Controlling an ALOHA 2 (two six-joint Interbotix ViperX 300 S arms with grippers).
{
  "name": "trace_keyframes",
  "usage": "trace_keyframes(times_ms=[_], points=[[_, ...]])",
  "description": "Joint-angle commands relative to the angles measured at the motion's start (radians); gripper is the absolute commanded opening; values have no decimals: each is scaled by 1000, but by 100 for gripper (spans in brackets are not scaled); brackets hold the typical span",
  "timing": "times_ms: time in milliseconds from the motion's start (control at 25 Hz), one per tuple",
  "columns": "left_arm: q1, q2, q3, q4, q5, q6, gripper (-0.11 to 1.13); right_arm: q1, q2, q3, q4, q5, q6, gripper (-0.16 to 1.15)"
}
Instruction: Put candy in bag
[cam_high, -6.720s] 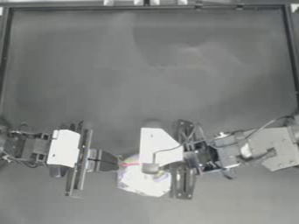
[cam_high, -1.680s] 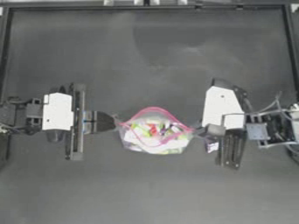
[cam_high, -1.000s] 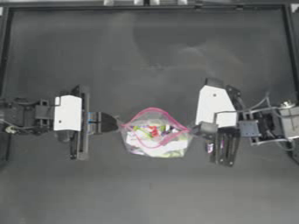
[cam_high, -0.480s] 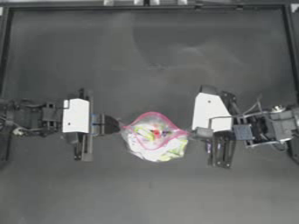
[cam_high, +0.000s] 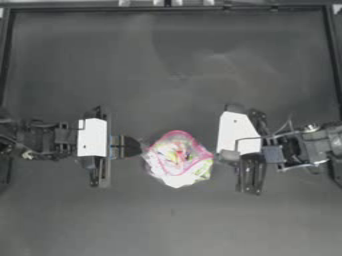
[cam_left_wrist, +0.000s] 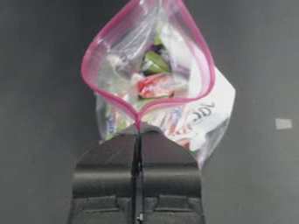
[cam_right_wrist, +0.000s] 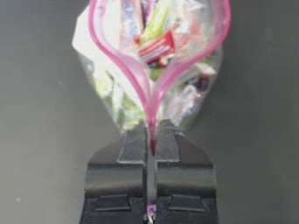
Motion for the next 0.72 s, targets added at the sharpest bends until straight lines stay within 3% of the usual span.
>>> trace_keyframes(times_ms=[40, 720], points=[[-8, 0, -11, -2, -31, 0, 12, -3, 3, -9, -5, -8, 2, 5], [-20, 69, -3, -2, -67, 0, 12, -8, 18, 18, 0, -43, 20, 5]])
